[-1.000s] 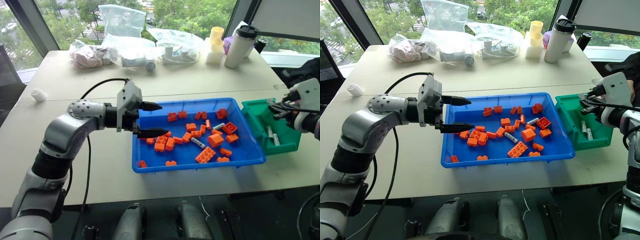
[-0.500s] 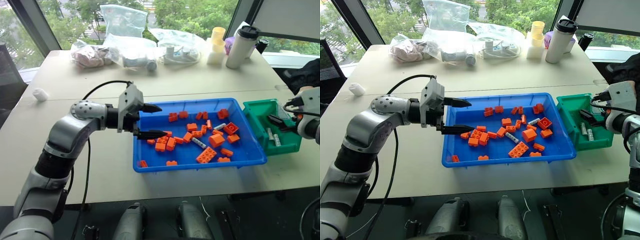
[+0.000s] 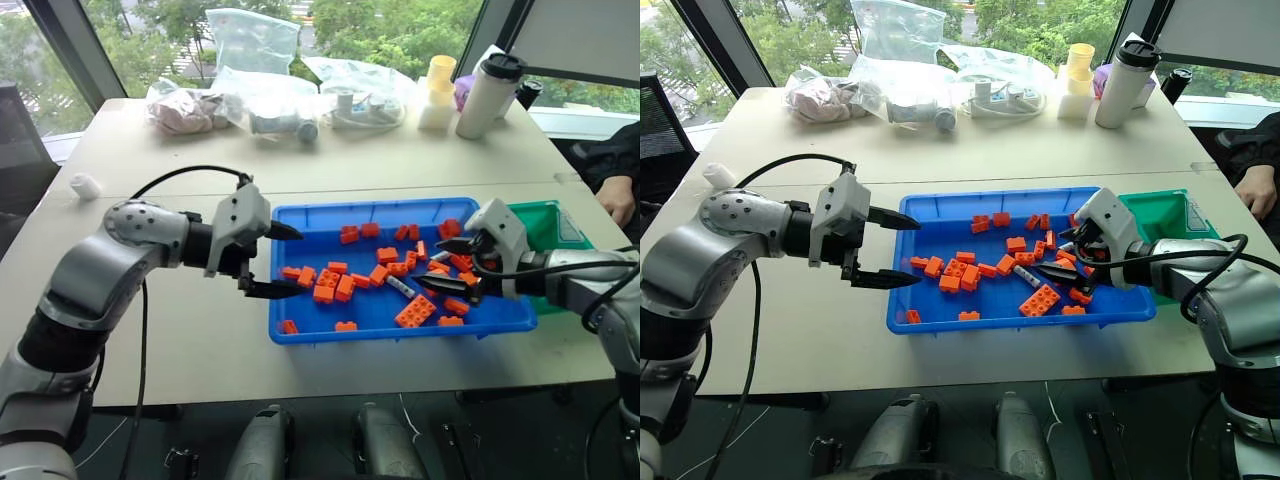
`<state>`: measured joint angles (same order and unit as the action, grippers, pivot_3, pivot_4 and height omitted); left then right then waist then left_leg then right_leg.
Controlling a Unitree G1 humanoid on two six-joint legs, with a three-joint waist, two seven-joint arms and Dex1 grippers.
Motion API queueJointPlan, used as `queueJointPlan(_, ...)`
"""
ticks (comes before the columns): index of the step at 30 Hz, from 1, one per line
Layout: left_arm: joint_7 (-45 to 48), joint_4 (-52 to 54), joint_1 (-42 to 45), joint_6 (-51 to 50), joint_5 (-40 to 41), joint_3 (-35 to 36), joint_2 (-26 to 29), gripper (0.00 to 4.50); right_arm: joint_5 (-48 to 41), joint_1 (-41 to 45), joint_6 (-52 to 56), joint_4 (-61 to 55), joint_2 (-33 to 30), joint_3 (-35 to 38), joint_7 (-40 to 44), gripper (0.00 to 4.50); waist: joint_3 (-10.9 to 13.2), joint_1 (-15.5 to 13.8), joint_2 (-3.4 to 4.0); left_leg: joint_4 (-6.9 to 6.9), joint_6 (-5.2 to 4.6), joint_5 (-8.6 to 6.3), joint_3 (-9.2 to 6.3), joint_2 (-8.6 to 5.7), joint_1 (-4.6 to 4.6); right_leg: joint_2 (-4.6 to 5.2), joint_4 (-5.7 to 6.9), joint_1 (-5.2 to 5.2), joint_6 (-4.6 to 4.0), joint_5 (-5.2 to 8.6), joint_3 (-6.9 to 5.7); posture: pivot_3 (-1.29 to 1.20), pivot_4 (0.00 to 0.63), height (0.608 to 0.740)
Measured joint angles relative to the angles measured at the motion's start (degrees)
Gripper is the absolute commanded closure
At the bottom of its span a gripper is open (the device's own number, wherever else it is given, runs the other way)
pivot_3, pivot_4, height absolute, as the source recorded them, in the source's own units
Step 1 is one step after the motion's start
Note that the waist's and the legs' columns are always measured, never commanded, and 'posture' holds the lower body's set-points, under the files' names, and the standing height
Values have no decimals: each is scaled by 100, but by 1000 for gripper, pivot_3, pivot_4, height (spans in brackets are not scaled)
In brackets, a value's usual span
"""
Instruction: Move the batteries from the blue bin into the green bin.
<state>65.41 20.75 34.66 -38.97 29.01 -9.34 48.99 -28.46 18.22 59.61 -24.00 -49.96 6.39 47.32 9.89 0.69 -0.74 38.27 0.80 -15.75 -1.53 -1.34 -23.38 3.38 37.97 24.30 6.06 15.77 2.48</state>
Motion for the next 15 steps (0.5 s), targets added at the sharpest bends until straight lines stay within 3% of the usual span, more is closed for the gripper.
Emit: queueJointPlan(15, -169, 291, -376, -112, 40, 1, -94, 0, -208, 225, 372, -13, 224, -885, -279, 28, 0, 0, -1, 0, 0, 0, 0, 3, 0, -3, 0, 0, 0, 0, -1, 0, 150, 740)
